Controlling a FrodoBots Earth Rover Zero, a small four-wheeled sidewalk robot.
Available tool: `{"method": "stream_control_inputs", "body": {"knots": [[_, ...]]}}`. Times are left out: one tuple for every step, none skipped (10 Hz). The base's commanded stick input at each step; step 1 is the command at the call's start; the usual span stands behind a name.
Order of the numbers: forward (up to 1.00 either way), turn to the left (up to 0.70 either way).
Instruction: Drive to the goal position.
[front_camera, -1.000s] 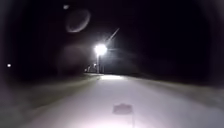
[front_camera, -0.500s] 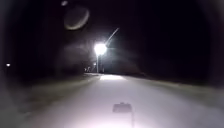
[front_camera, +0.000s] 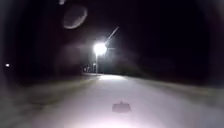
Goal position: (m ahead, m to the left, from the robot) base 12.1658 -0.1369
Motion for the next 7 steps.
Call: {"method": "stream_control_inputs", "body": {"knots": [[0.70,0.00],[0.70,0.05],[0.70,0.14],[0.70,0.14],[0.70,0.14],[0.70,0.14],[0.70,0.14]]}}
